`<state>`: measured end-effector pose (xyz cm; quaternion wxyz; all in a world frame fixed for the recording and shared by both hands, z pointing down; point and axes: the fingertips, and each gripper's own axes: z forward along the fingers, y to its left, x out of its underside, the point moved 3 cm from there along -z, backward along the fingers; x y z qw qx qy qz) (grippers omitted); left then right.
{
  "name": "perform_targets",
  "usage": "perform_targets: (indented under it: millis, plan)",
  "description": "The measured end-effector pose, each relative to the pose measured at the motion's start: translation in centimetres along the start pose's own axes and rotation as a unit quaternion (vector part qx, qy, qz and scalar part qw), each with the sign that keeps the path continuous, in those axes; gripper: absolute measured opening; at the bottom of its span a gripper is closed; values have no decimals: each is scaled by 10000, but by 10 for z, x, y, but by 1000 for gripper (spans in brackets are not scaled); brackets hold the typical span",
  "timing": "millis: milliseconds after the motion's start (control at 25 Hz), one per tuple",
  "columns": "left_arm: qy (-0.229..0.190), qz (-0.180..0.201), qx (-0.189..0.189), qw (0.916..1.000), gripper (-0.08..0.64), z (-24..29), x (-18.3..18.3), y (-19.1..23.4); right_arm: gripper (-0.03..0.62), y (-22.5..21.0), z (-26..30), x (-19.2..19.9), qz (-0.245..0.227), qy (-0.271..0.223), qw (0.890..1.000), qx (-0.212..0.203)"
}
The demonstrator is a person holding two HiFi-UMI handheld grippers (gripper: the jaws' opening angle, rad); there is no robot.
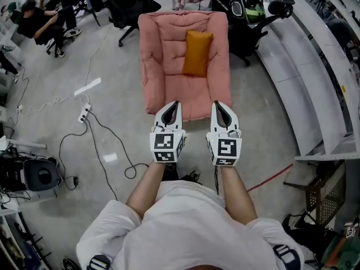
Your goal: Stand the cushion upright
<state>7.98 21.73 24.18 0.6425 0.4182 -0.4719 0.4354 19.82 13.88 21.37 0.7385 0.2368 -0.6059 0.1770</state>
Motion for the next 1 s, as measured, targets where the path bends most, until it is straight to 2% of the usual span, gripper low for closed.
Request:
perform_targets:
  millis: [200,360,600,1000]
  plan:
    - [-91,222,-77,9997,14,-21,-9,-22,8,-8,-30,-8,252,-349,9991,30]
    - [-110,293,-153,9994,12,-26,-15,-34,8,-12,-33,-9,344,-404,9986,-32]
    - [-252,344,-154,9990,12,-34,-15,-44,8,-6,-42,-5,279,-438,9986,-137]
    - [-409,472,-133,9980,12,-19,-16,-64,8,-25,-37,1,254,-499,9982,-223]
